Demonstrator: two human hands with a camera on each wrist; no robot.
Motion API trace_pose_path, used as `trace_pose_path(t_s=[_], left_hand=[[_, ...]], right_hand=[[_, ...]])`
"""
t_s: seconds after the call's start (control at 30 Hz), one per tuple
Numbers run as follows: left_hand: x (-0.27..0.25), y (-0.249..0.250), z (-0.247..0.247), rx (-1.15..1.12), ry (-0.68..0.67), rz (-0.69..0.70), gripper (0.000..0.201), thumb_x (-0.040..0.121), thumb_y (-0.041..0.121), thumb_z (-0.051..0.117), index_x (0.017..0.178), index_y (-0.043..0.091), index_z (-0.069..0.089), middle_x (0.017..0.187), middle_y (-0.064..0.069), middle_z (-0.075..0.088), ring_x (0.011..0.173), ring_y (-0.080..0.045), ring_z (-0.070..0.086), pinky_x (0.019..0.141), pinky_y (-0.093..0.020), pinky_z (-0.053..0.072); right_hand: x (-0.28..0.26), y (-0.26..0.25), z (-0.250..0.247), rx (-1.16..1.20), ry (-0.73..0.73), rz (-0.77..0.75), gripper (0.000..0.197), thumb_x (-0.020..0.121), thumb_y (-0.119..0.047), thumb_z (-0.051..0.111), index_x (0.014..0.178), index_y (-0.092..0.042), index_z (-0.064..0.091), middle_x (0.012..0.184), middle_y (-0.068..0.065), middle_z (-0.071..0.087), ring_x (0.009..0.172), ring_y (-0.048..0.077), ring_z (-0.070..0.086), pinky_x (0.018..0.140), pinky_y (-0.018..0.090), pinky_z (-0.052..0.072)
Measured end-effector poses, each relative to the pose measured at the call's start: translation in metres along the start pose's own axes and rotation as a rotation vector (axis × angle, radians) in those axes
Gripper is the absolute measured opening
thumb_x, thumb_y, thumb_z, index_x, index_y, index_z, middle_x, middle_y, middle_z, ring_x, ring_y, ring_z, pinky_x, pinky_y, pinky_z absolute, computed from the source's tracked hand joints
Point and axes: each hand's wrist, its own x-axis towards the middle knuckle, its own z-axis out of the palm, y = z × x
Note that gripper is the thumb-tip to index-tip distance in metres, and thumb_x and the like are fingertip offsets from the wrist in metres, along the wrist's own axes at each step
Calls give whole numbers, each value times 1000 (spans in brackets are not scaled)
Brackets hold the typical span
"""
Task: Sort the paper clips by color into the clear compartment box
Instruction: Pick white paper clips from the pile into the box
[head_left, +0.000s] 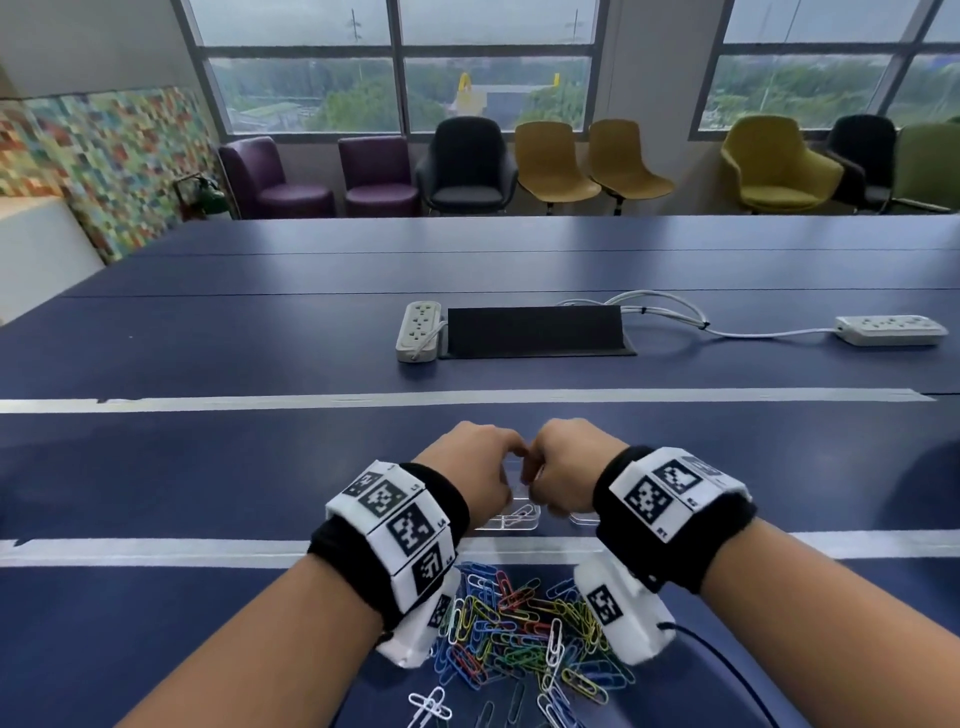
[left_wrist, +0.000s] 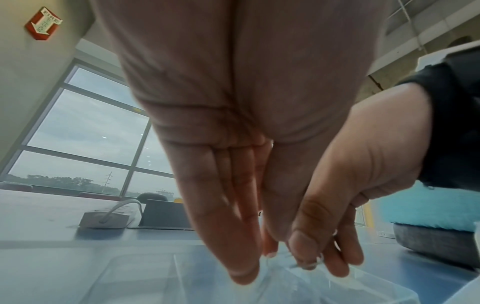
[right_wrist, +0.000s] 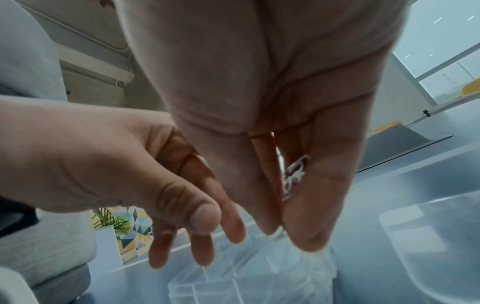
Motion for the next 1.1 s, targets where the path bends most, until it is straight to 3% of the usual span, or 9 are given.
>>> trace_pose_path(t_s=[0.23,0.4,0.53,0.67,0.73,0.83,0.97,1.03,1.1], left_hand=[[-2,-8,4,-136,18,-3,43,84,1,52,122,22,51,102,-10,71,92,-26,67,83,-39,56],[-6,-13,2,-214,57,14,52,84,4,56,130,27,47,95,-1,71,81,-16,65,75,-29,56],[-18,-22,-2,-105,46,3,28,84,21,64,112,20,60,78,7,61,75,-12,57,71,-20,43],[-33,-25,-2,44,-108,17,14,83,30,65,92,20,70,78,8,62,74,-8,55,72,-20,46],[-39,-26,0,79,-169,9,13,82,28,67,89,19,72,77,7,63,72,-8,56,71,-20,48],[-43,-28,4,110,-213,-19,10,79,25,69,87,19,73,64,12,57,64,-7,55,69,-22,50],[-45,-27,8,172,-224,-21,10,79,23,69,87,18,75,60,11,58,57,-2,50,70,-23,50],[-46,-27,8,204,-223,-30,9,79,20,69,84,17,75,72,5,69,58,-5,51,68,-23,48],[-48,-28,8,244,-215,-40,7,78,19,69,82,16,75,84,0,73,66,-10,53,66,-23,46]], right_hand=[[5,-5,-1,17,-11,-7,32,82,-7,54,110,-16,65,106,11,70,94,24,69,86,32,56],[1,2,-5,114,11,-30,41,80,-3,49,114,-22,65,113,8,67,98,21,65,89,30,53],[-11,11,-7,124,25,-53,33,77,0,46,89,-22,68,84,6,73,70,20,70,78,34,60],[-30,14,0,-28,-24,-119,21,82,-9,55,76,-23,70,54,-11,60,48,5,58,61,18,52],[-37,10,8,-114,-78,-170,16,82,-15,61,87,-21,75,68,-10,68,58,3,58,65,17,50],[-41,0,21,-177,-138,-250,22,83,-14,59,96,-20,75,92,-2,75,75,11,61,74,18,49],[-35,-12,37,-187,-172,-322,23,82,-12,55,89,-19,75,90,4,75,79,21,64,77,28,54],[-29,-18,46,-221,-166,-325,23,84,-9,52,85,-16,74,89,9,73,74,23,59,73,29,52],[-22,-22,52,-272,-140,-317,21,85,-10,52,87,-11,72,92,14,72,80,29,63,76,32,54]])
